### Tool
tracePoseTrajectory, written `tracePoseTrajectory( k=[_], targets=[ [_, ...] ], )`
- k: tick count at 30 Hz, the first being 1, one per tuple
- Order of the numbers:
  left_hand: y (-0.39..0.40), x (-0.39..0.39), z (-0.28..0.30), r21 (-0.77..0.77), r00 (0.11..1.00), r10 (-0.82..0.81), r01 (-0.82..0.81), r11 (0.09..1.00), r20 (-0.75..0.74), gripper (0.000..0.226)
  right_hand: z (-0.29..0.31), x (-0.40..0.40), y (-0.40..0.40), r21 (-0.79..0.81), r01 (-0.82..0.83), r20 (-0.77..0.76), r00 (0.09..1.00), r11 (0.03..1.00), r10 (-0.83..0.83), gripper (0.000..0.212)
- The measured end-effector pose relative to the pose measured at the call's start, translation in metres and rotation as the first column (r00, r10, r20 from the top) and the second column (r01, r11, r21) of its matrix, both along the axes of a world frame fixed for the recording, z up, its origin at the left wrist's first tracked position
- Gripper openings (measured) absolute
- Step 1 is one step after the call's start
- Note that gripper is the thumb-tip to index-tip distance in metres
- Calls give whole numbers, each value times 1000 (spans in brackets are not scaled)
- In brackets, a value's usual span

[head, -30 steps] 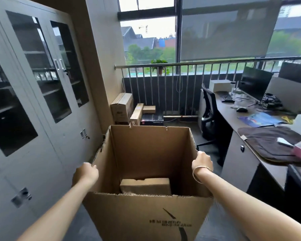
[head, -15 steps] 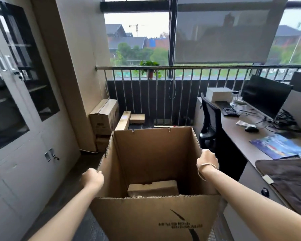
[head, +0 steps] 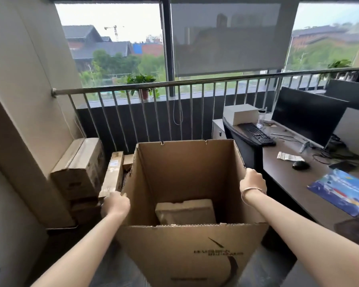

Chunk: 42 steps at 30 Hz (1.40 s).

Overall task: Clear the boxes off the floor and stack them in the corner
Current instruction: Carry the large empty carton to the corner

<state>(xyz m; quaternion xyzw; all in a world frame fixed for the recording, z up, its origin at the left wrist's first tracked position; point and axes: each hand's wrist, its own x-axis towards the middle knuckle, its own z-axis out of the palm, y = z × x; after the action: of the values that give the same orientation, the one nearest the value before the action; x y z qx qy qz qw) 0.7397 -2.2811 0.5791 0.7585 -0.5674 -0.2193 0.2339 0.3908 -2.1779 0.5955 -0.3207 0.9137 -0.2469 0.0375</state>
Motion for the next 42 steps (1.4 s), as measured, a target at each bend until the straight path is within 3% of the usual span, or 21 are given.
tracePoseTrajectory(
  k=[20,32,36,42],
  targets=[
    [-406,-169,-40,48,996,60,-57,997,-61,29,-10,-175,-422,22,-76,-57,995,997,77,28],
    [-663,-236,-67,66,997,18,-14,998,-68,29,-36,-246,-657,46,-16,-58,998,999,18,33],
    [-722,-247,-71,63,999,25,-22,998,-44,32,-47,-256,-719,29,-18,-24,1000,999,18,36],
    [-781,-266,-84,70,996,76,-72,995,-55,32,-58,-279,-800,29,-76,-47,996,997,78,25]
  ],
)
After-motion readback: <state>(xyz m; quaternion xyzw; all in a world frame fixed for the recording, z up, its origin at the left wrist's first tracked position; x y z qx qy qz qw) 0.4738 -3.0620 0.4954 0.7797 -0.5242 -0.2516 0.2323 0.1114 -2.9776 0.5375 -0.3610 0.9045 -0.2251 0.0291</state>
